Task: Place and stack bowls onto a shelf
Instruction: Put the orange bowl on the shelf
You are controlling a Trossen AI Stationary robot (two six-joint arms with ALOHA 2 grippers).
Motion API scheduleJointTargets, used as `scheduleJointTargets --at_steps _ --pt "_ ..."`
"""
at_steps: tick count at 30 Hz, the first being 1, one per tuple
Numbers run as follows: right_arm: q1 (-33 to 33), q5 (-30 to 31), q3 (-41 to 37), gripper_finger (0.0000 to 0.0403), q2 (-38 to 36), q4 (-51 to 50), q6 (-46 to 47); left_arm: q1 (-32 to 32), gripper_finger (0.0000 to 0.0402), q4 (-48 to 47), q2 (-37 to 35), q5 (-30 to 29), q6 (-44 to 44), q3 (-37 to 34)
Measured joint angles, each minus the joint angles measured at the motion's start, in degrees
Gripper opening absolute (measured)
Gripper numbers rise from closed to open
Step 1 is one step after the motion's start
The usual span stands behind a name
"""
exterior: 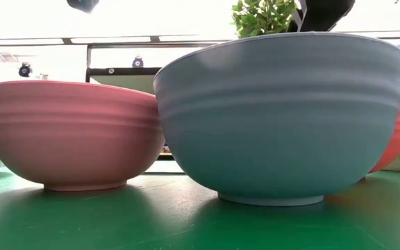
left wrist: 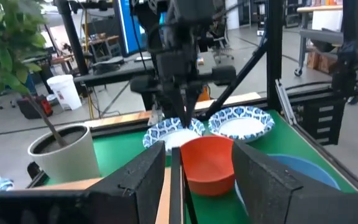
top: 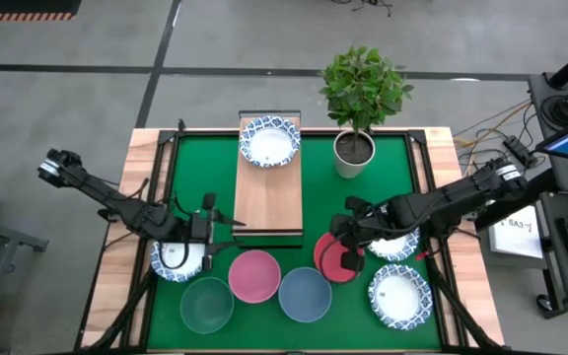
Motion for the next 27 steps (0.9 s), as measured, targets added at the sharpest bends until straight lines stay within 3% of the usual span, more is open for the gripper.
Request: scheduleJointTargets --at_steps 6,12,22,27 --pt "-0.04 -0.22 -0.07 0.0009 2.15 0.00 6.32 0.04 0.0168 -0.34 0.07 -0.02 4.50 1.81" --pt "-0.02 -0.44 -0.11 0.0019 4.75 -0.66 5.96 0.04 0.0168 -1.00 0.04 0.00 4.55 1.90" --pt "-1.15 0.12 -0.13 0.0141 9.42 -0.76 -4.55 0.04 0.0168 -3.67 1.51 0.00 4.37 1.80" --pt "-4.00 1.81 -0.13 0.0180 12.06 -0.81 -7.25 0.04 0.0168 -3.87 1.44 -0.02 4.45 1.76"
